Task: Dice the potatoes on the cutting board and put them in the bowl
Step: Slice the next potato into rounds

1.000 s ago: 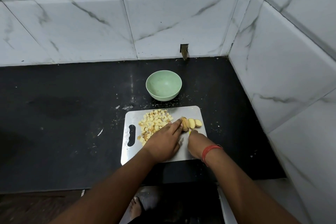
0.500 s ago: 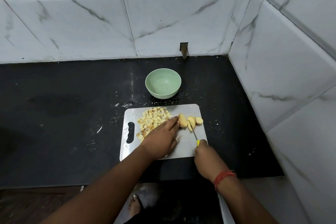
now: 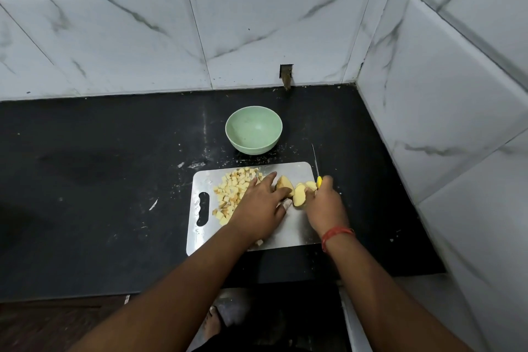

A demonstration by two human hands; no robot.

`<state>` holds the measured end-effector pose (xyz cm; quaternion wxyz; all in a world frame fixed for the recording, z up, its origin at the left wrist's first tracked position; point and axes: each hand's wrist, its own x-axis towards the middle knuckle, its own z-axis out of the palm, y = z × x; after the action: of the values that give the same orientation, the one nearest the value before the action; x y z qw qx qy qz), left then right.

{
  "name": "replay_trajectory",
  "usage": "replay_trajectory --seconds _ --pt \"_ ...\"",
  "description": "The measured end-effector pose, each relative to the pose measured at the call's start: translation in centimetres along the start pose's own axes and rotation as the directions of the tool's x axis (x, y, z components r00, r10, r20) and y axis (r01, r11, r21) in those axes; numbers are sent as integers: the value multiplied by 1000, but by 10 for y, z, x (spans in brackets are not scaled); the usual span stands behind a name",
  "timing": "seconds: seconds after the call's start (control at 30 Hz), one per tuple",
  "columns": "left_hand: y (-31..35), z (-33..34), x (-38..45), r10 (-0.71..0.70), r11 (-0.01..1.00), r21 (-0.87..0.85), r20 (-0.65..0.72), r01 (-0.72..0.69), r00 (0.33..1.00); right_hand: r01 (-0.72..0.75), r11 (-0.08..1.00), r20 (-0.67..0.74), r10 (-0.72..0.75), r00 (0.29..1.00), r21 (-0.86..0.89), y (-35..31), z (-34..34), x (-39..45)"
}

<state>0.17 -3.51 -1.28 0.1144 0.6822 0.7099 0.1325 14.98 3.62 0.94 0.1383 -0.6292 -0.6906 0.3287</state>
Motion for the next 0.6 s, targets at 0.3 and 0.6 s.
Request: replay_trajectory --seconds 0.3,0.6 --pt "1 -3 4 -131 973 -193 5 130 991 17 1000 125 -15 992 -14 -7 17 26" --pt "4 4 -15 76 997 -25 -6 -76 997 37 981 -52 -27 998 189 3 9 15"
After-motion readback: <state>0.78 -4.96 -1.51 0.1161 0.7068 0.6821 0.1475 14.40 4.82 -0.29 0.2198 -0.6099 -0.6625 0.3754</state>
